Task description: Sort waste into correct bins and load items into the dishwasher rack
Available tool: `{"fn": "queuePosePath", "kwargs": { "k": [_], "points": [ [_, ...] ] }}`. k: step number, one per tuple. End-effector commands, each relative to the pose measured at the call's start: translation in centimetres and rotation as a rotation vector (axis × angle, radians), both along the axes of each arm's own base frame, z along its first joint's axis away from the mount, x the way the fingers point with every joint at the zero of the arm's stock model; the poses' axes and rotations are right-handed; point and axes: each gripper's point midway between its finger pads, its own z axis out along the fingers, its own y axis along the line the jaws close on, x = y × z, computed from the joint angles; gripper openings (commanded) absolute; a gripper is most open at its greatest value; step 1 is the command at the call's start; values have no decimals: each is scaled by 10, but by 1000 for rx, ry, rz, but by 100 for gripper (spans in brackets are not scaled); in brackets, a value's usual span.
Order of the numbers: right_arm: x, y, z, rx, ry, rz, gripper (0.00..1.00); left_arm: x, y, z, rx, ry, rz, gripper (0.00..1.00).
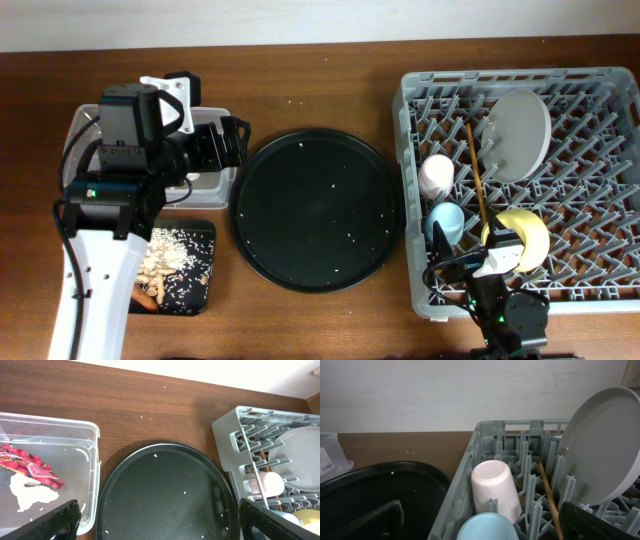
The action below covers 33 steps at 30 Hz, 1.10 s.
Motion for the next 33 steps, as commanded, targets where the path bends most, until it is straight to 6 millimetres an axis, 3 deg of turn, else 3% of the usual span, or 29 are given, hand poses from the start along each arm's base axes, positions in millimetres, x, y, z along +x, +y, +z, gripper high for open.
{"fn": "queuePosePath", "kwargs": {
  "k": [1, 7, 33],
  "points": [
    [0, -4, -2, -74, -7, -15, 98, 2, 3, 1, 13, -7, 1, 99],
    [1, -14, -2, -121, -13, -47, 98, 2, 3, 1, 13, -7, 1, 99],
    [1, -14, -1, -121, -14, -47, 98, 2, 3, 1, 13, -7, 1, 99]
  ]
}}
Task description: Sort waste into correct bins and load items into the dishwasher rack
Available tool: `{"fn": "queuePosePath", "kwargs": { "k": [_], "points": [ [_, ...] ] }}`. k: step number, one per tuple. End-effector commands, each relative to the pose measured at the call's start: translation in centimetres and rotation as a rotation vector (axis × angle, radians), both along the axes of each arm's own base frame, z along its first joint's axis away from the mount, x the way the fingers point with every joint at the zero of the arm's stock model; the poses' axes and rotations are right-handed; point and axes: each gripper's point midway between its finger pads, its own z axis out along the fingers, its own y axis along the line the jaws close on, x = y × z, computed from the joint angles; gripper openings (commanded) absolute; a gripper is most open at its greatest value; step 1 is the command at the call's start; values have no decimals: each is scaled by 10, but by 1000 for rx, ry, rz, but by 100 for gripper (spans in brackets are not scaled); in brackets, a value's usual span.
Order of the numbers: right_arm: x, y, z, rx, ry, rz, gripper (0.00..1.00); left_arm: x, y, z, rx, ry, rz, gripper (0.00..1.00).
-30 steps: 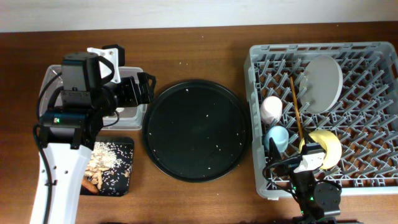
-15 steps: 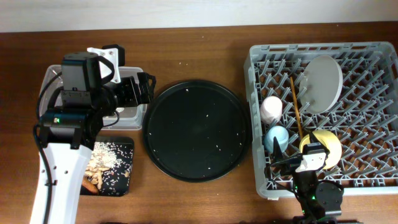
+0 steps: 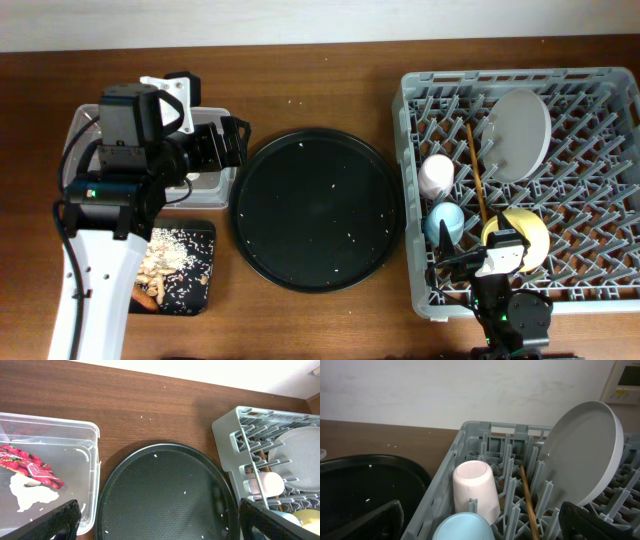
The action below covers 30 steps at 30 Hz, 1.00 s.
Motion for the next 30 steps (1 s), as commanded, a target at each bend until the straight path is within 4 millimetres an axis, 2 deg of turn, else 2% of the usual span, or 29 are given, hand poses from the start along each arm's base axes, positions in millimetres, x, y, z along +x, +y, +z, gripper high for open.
{"fn": "queuePosePath", "kwargs": {
  "k": [1, 5, 10, 13, 16, 17, 19, 21, 23, 25, 27, 30],
  "points": [
    [0, -1, -2, -6, 0, -5, 98, 2, 3, 1, 13, -7, 1, 99],
    [0, -1, -2, -6, 0, -5, 98, -2, 3, 4, 12, -14, 1, 99],
    [0, -1, -2, -6, 0, -5, 98, -14, 4, 25, 8, -77, 2, 99],
    [0, -1, -2, -6, 0, -5, 98, -32, 5, 51, 1, -156, 2, 99],
    [0, -1, -2, -6, 0, -5, 98, -52, 7, 53, -1, -188, 3, 99],
    [0, -1, -2, -6, 0, -5, 98, -59, 7, 48, -1, -185, 3, 99],
    [0, -1, -2, -6, 0, -5, 98, -81, 9, 20, 2, -152, 2, 99],
    [0, -1, -2, -6, 0, -5, 98, -100, 10, -18, 6, -98, 2, 99],
    [0, -1, -2, -6, 0, -5, 98, -119, 12, -69, 10, -44, 2, 99],
    [0, -1, -2, -6, 0, -5, 98, -120, 12, -100, 3, -119, 1, 99],
    [0, -1, -2, -6, 0, -5, 98, -116, 11, -116, -28, -248, 16, 99],
    [0, -1, -2, -6, 0, -5, 98, -111, 11, -118, -89, -415, 41, 99]
  ]
}}
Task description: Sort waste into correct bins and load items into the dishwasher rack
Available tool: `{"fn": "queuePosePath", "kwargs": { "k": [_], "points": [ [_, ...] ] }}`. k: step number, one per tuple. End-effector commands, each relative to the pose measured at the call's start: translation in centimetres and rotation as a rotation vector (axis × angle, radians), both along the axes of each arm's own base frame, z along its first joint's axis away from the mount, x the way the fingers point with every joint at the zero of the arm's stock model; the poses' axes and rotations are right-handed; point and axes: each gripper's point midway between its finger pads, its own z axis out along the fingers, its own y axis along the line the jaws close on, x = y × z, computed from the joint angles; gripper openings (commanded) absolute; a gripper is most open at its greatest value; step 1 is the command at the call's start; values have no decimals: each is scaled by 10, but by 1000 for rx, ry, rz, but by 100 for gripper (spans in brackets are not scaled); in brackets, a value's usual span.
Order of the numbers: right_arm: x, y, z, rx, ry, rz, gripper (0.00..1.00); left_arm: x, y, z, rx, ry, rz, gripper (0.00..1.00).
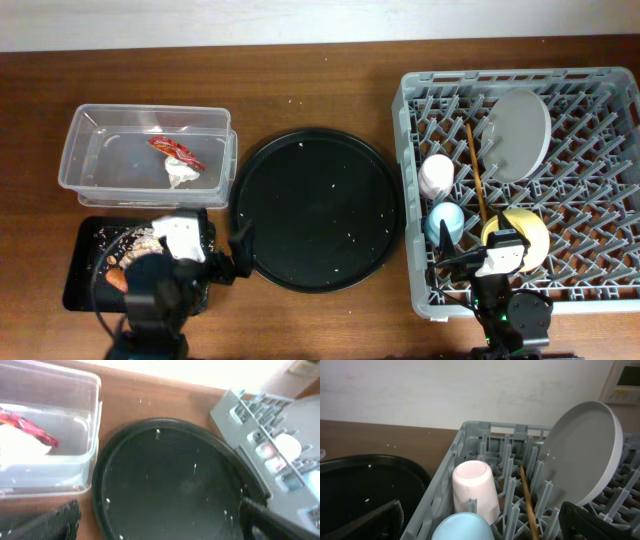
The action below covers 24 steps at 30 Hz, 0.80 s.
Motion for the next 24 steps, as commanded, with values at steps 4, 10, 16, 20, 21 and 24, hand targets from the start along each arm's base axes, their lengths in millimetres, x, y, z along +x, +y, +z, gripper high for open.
{"fn": "queuePosePath", "kwargs": {
  "k": [4, 10, 16, 20, 21, 24],
  "points": [
    [0, -1, -2, -6, 0, -3, 98, 2, 2, -2, -68, -243, 25, 99],
    [0, -1, -2, -6, 0, -3, 98, -1, 8, -3, -71, -355, 57, 99],
    [0, -1, -2, -6, 0, -3, 98, -9, 28, -24, -37, -299, 170, 99],
    [0, -1, -2, -7, 1, -3, 98, -9, 40, -21, 81, -343, 211, 99],
    [0, -1, -2, -6, 1, -3, 98, -9, 40, -21, 161, -363, 187, 99],
    [0, -1, -2, -6, 1, -3, 98, -9, 36, -21, 398, -423, 109, 99]
  ]
}}
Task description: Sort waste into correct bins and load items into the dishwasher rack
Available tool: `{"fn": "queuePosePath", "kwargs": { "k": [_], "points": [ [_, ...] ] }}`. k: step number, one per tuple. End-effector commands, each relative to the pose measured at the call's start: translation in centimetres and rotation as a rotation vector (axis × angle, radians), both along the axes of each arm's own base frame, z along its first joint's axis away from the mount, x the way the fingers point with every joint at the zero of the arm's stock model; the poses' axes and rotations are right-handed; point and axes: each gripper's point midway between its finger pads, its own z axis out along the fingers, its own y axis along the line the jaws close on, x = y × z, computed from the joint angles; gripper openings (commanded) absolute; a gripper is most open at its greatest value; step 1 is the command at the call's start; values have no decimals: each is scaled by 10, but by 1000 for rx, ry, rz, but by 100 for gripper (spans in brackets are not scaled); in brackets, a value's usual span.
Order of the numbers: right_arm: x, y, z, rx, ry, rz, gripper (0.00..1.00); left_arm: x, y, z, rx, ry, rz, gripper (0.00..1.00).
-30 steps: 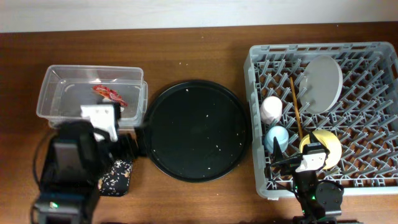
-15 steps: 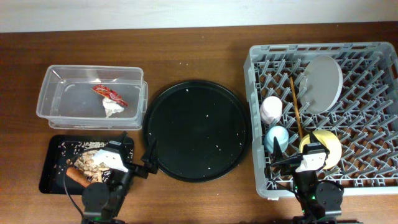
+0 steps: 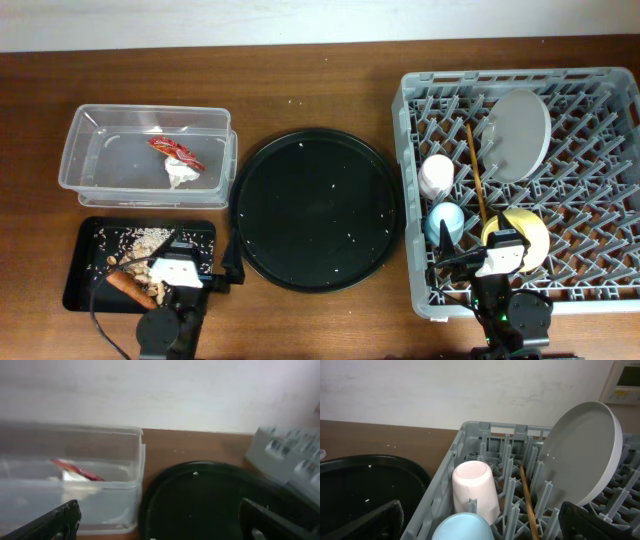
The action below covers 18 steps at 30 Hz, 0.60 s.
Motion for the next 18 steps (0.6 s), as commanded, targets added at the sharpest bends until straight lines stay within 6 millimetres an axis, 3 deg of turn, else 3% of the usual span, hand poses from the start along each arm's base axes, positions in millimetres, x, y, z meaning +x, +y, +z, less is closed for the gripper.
{"fn": "queuePosePath", "kwargs": {
  "k": [1, 9, 15, 18],
  "points": [
    [0, -1, -2, -6, 2, -3, 98, 0, 1, -2, 310, -46, -14, 99],
    [0, -1, -2, -6, 2, -3, 98, 1, 17, -2, 359, -43, 45, 99],
    [0, -1, -2, -6, 2, -3, 98, 1, 17, -2, 360, -42, 46, 99],
    [0, -1, -2, -6, 2, -3, 98, 2, 28, -2, 361, -33, 90, 99]
  ]
}}
